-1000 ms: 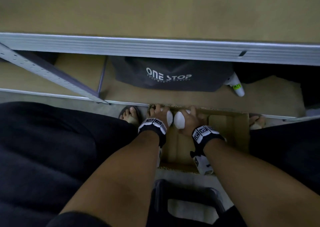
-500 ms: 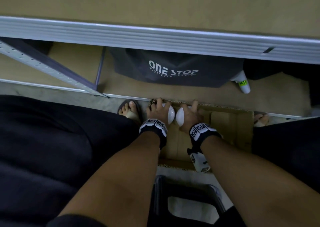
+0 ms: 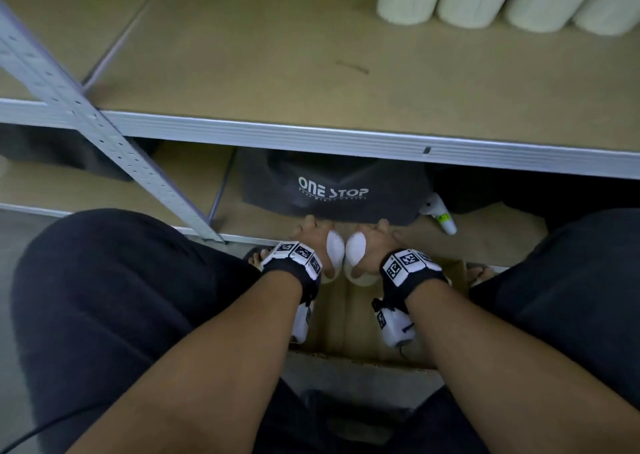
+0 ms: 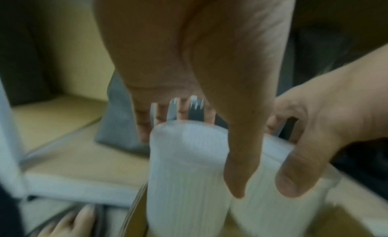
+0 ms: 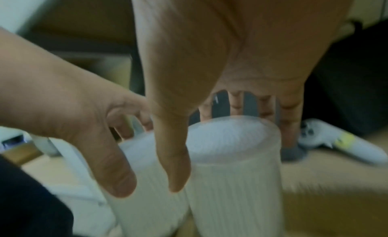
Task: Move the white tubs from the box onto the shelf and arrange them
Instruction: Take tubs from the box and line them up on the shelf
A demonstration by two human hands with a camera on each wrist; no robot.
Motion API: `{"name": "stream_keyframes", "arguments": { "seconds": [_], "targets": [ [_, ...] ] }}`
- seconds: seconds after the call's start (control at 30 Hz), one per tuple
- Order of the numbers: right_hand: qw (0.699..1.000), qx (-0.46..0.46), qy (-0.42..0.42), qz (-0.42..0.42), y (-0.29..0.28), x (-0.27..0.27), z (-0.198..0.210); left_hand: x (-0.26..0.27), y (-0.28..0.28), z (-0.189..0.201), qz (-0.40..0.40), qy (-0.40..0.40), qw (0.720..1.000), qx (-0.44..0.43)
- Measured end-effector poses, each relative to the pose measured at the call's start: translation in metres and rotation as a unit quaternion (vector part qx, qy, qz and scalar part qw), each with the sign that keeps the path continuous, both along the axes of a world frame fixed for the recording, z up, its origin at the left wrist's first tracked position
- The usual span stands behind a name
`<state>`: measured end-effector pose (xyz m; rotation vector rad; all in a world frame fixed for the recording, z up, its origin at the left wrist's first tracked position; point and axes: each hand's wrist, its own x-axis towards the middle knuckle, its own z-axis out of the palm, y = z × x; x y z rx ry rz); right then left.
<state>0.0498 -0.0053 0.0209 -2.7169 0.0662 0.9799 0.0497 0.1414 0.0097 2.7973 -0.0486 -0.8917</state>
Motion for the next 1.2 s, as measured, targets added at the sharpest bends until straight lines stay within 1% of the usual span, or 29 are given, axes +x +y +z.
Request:
{"name": "stream_keyframes", "arguments": {
  "seconds": [0.13, 0.2, 0.4, 0.57, 0.63, 0.77, 0.9, 1.0, 1.1, 1.2],
  "targets": [
    [0.999, -0.005, -0.033, 0.023, -0.002, -0.002, 0.047, 0.001, 0.001, 0.045, -0.026, -0.043, 0.999, -0.009],
    [0.998, -0.007, -0.054, 0.026, -0.005, -0.003, 0.072, -0.001, 0.003, 0.073, -0.025, -0.054, 0.998, -0.021],
    [0.994, 0.021, -0.106, 0.028, -0.018, -0.016, 0.141, -0.009, 0.008, 0.147, -0.042, -0.088, 0.994, -0.052],
    [0.987, 0.049, -0.152, 0.026, -0.027, -0.03, 0.186, -0.022, 0.012, 0.196, -0.075, -0.119, 0.989, -0.049],
    [0.983, 0.058, -0.173, 0.023, -0.028, -0.035, 0.202, -0.028, 0.014, 0.215, -0.074, -0.132, 0.987, -0.061],
    [0.971, 0.078, -0.227, 0.011, -0.03, -0.043, 0.231, -0.035, 0.017, 0.248, -0.069, -0.189, 0.975, -0.094],
    [0.954, 0.114, -0.277, 0.002, -0.035, -0.044, 0.259, -0.036, 0.018, 0.276, -0.053, -0.244, 0.961, -0.119],
    [0.935, 0.131, -0.33, -0.01, -0.038, -0.038, 0.273, -0.033, 0.015, 0.288, -0.033, -0.291, 0.944, -0.153],
    [0.915, 0.145, -0.376, -0.027, -0.038, -0.026, 0.278, -0.027, 0.008, 0.291, 0.0, -0.318, 0.93, -0.183],
    [0.902, 0.166, -0.396, -0.044, -0.038, -0.01, 0.272, -0.014, 0.004, 0.287, 0.022, -0.337, 0.922, -0.19]
  ]
}}
